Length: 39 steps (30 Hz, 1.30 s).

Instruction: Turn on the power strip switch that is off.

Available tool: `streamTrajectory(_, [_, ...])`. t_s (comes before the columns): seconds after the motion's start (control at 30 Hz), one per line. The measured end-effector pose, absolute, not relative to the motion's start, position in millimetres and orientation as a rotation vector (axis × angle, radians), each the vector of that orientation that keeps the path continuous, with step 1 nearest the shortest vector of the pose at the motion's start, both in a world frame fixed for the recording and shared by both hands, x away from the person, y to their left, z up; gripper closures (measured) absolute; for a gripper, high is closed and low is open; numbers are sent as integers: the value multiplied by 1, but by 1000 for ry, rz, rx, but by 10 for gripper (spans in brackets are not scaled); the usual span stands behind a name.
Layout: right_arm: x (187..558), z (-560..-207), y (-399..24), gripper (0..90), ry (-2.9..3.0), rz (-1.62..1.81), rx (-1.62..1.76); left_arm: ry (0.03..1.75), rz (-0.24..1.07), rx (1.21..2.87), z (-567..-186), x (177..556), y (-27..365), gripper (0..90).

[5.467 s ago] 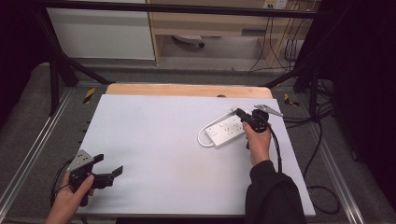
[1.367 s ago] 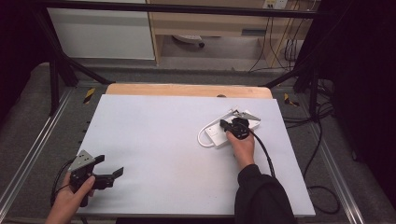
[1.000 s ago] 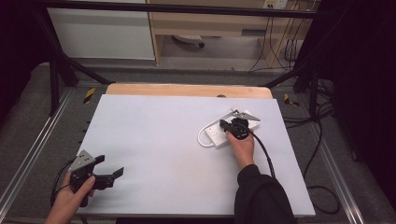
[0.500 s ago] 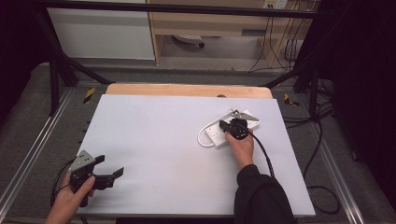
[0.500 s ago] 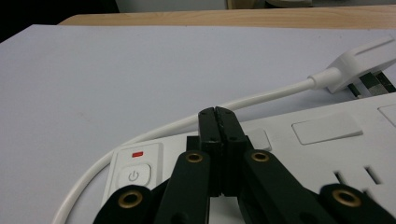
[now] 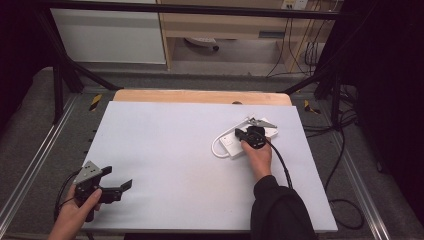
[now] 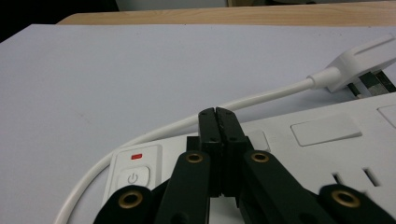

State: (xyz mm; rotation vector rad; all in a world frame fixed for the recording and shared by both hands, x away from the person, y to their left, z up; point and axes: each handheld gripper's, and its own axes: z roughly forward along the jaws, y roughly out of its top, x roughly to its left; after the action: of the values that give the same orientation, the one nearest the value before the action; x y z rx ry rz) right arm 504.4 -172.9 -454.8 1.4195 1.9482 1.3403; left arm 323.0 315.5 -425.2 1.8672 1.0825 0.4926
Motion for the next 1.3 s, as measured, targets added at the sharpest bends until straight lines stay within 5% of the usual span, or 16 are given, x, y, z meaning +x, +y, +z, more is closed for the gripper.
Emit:
streamTrajectory(0.87, [501,-438,-179,856,1891,1386,1414,1086,490,1869,-426,323,316,64])
streamTrajectory(1.3, [499,-431,-183,697,1865,1407,1433,1085,489,1872,-426,323,317,64])
